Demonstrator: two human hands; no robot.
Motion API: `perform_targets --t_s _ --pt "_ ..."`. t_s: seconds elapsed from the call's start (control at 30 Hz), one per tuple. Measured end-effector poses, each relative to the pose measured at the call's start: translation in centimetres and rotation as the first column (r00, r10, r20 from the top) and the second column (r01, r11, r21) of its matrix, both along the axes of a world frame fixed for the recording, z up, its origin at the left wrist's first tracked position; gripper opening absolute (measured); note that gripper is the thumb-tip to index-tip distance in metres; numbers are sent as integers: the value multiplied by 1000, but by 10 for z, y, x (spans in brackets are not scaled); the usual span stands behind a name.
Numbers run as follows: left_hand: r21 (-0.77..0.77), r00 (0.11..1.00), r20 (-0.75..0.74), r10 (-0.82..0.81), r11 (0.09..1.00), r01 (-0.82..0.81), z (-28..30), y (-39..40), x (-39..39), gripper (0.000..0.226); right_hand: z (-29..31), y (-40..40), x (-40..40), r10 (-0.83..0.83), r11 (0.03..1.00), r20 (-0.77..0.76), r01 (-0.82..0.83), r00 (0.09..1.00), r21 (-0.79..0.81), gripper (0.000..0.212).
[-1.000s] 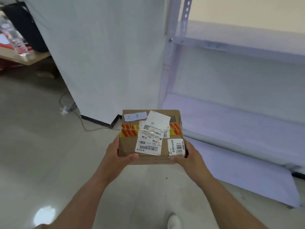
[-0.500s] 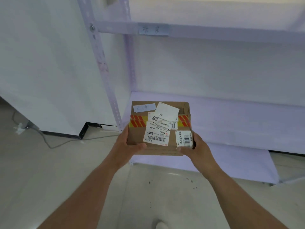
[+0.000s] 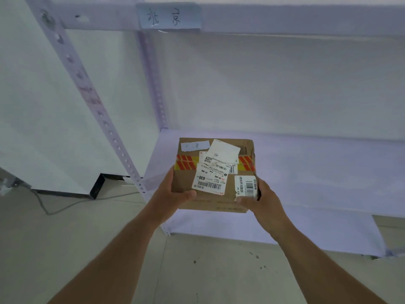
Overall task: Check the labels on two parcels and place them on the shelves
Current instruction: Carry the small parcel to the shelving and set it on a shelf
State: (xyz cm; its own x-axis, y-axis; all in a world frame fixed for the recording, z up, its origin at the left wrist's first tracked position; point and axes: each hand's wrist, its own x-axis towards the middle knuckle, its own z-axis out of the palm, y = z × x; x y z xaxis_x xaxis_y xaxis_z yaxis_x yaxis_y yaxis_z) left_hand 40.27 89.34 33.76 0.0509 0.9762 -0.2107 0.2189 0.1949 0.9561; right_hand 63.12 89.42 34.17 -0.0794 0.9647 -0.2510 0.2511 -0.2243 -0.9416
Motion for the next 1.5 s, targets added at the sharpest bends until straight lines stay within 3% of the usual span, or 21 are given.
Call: perform_targets --t_s 0.23,0.33,0.43,0.5,0.77,1.1,1.3,1.5 --pt "6 999 -36 -18 1000 18 -31 30 -8 78 -25 29 -3 10 999 71 -12 997 30 53" --pt "20 978 -207 9 1000 -5 -37 40 -11 90 -32 36 -5 -16 998 169 7 985 56 47" --pt "40 919 -392 51 998 -38 -39 54 -12 90 -35 49 -9 -20 996 244 -2 969 90 43" --pt "44 898 -438 44 999 -27 -39 65 -14 88 -35 62 -10 -17 996 288 -11 957 93 47" --pt "66 884 -465 47 998 -18 -37 99 -18 87 -38 96 -15 -18 992 335 -24 942 122 48" --pt "36 917 -382 118 993 -113 -45 101 -20 75 -47 103 -14 -83 995 271 63 959 81 44" --pt "24 932 -350 93 996 -90 -40 100 -18 75 -48 99 -16 -88 994 252 69 964 84 45" --pt "-23 942 -322 97 994 -110 -37 97 -16 95 -42 98 -12 -42 997 285 23 958 71 45"
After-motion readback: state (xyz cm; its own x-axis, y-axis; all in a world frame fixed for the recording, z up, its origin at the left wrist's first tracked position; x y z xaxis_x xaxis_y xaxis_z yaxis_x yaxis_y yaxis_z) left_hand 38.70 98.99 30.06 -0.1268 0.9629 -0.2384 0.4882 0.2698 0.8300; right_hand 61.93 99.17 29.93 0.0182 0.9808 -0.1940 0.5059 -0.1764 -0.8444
